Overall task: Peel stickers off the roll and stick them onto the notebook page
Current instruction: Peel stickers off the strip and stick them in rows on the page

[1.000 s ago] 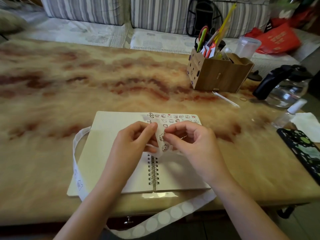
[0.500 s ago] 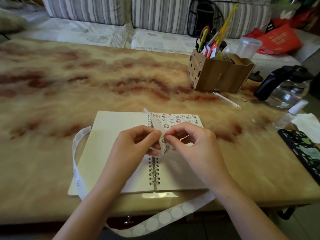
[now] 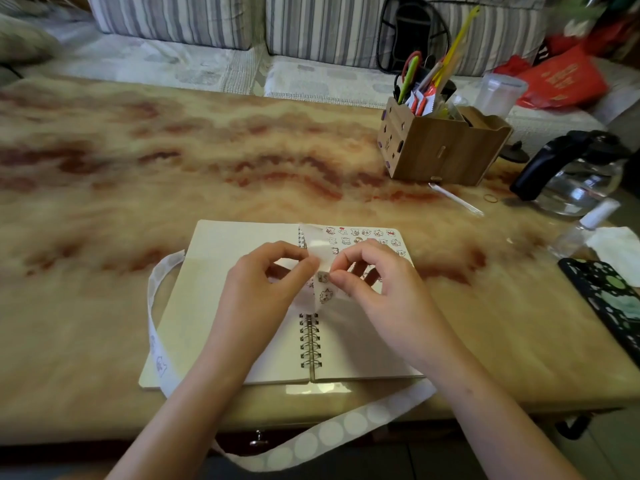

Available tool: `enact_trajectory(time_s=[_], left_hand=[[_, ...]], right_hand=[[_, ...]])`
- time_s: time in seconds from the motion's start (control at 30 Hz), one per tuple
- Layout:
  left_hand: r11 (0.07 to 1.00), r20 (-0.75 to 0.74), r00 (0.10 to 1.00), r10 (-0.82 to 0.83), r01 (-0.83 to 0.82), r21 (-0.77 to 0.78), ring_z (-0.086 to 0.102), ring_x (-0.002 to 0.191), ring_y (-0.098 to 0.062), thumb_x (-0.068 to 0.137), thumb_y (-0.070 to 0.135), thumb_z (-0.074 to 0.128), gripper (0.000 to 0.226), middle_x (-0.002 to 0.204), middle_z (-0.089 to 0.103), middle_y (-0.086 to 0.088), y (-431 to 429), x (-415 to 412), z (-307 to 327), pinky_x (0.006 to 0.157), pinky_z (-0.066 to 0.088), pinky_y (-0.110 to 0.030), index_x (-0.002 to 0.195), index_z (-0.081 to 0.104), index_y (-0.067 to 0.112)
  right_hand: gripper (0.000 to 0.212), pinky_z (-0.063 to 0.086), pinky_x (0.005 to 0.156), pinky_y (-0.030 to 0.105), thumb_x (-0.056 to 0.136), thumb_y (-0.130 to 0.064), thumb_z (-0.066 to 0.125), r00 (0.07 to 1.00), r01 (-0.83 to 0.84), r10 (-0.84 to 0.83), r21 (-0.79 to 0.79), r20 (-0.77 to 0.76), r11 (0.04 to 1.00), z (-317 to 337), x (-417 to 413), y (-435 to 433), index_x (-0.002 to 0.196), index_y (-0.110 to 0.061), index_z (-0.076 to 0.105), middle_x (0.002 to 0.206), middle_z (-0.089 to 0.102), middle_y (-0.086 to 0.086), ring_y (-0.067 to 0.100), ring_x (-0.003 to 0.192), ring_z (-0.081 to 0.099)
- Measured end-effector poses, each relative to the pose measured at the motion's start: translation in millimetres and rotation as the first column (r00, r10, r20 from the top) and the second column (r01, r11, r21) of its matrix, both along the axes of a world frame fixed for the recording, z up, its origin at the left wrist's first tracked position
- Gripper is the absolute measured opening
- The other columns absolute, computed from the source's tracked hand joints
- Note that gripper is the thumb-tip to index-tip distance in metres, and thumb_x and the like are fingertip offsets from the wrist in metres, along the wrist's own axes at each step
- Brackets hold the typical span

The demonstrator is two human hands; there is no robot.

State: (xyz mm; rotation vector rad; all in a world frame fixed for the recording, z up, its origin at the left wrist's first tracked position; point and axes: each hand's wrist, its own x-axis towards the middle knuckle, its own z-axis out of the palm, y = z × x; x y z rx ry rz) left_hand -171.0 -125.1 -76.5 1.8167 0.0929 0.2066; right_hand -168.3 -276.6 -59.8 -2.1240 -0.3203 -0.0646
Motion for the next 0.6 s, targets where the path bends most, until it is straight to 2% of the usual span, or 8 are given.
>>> enact_trajectory(time_s=[0.1,0.23,0.4,0.6], left_hand=[[0.998,0.022,1.000,0.009,-0.010,0.060,0.051,0.046,0.004,0.087,0.023,0.064,0.006,0.059,0.061,0.012,1,1,2,0.047,0.034,-0.005,0.081,0.066,0.022],[0.989,-0.007,1.000,-0.019,0.020,0.149,0.050,0.043,0.002,0.092,0.021,0.058,0.012,0.062,0.061,0.006,2,2,-2,0.044,0.033,-0.007,0.082,0.062,0.015],[0.968,-0.016,0.999,-0.028,0.031,0.249,0.050,0.047,-0.004,0.093,0.025,0.054,0.016,0.056,0.057,0.006,5,5,-10,0.049,0.035,-0.011,0.078,0.055,0.020],[0.972,-0.028,0.999,-0.044,0.049,0.228,0.048,0.043,-0.003,0.094,0.024,0.052,0.014,0.046,0.054,0.011,8,4,-8,0.048,0.036,-0.012,0.083,0.056,0.015]], right_hand=[[0.010,0.042,0.066,0.016,0.087,-0.021,0.066,0.998,-0.013,0.020,0.111,-0.062,0.994,4,2,-2,0.079,-0.027,0.063,0.079,0.063,-0.010,-0.002,0.069,0.053],[0.009,0.043,0.059,0.013,0.086,-0.017,0.067,0.987,0.033,0.008,0.247,-0.162,0.968,9,11,-10,0.080,-0.023,0.067,0.074,0.065,-0.009,-0.001,0.063,0.054],[0.004,0.044,0.057,0.013,0.085,-0.013,0.069,0.973,0.115,-0.062,0.234,-0.222,0.965,6,25,-18,0.083,-0.016,0.069,0.073,0.067,-0.004,0.003,0.061,0.056],[0.005,0.038,0.048,0.009,0.080,-0.012,0.072,0.938,0.139,-0.077,0.163,-0.339,0.977,-5,29,-15,0.076,-0.015,0.071,0.064,0.067,-0.006,0.000,0.052,0.055]])
